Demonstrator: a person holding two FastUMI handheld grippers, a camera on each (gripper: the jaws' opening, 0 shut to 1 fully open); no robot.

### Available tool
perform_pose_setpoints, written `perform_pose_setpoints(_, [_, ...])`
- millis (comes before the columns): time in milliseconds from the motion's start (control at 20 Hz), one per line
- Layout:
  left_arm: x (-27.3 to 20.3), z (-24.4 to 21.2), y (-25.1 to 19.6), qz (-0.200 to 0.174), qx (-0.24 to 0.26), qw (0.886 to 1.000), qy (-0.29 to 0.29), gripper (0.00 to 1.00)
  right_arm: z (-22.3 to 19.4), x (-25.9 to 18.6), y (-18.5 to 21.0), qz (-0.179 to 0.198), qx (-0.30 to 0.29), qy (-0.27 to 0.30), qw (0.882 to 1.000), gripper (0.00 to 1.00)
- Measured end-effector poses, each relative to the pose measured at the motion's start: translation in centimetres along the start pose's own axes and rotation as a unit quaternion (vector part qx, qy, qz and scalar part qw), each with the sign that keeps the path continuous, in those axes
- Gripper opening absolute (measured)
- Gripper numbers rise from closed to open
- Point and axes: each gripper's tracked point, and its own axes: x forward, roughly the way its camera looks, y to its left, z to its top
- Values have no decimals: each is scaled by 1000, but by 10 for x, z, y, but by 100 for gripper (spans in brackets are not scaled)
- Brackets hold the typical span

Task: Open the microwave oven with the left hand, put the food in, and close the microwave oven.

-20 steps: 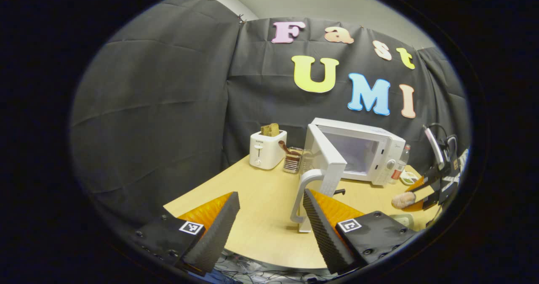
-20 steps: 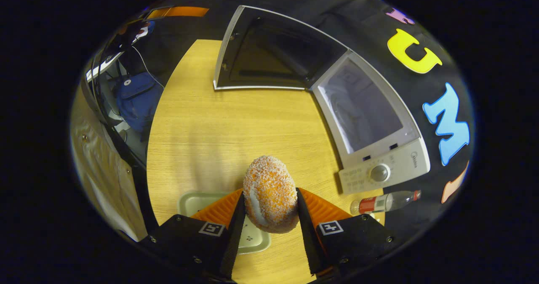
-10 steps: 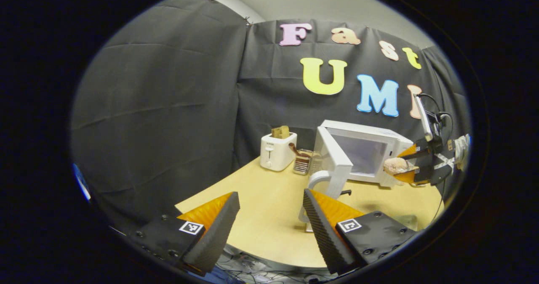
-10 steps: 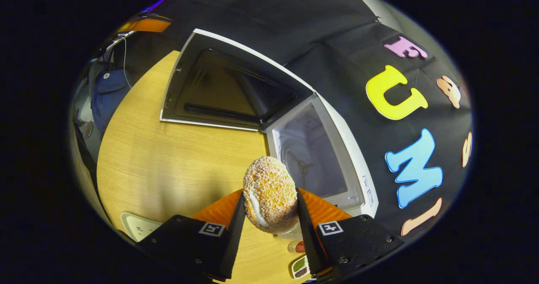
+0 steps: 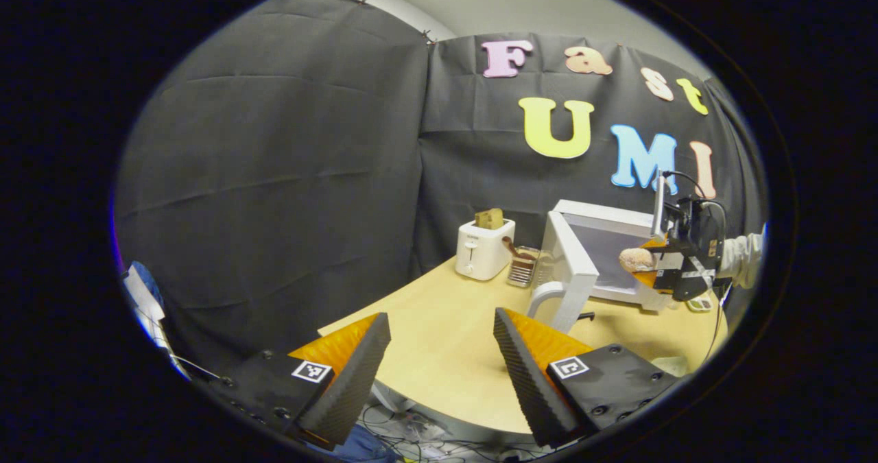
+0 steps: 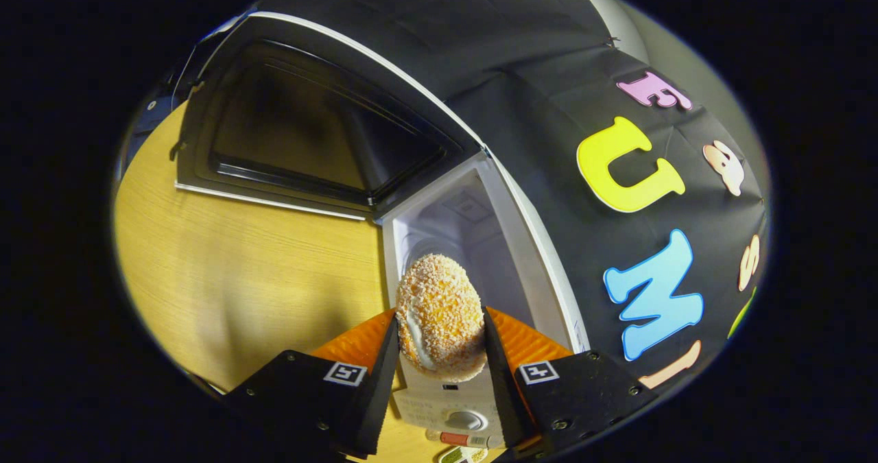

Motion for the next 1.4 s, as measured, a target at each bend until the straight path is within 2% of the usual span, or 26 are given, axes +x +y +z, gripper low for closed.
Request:
perform_pose_setpoints(100, [-6, 0, 5, 13, -7, 1000, 2, 99, 1, 21, -9, -24, -8, -3, 1000, 66])
perform_pose_setpoints(250, [-10, -5, 9, 29, -16, 999, 10, 100, 4, 49, -12, -37, -15, -7, 999, 66])
perform_pose_setpoints(750, [-24, -11, 17, 74, -14, 997, 26, 100, -20, 134, 5, -41, -32, 31, 998, 66])
perform_pose_setpoints(950, [-31, -16, 20, 90, -14, 995, 34, 100, -30, 159, 9, -39, -34, 44, 998, 69])
perform_pose_setpoints(1100, [-34, -19, 24, 99, -15, 994, 39, 99, -30, 170, -1, -58, -33, 42, 997, 69])
perform_pose_setpoints(1250, [-31, -18, 24, 97, -21, 994, 39, 100, -29, 165, -8, -64, -36, 39, 997, 77])
perform_pose_setpoints(1350, [-25, -17, 22, 89, -20, 995, 36, 100, -28, 162, -9, -60, -40, 35, 997, 94])
perform_pose_setpoints(1400, [-23, -15, 18, 83, -17, 996, 34, 99, -28, 159, -7, -57, -45, 36, 997, 95])
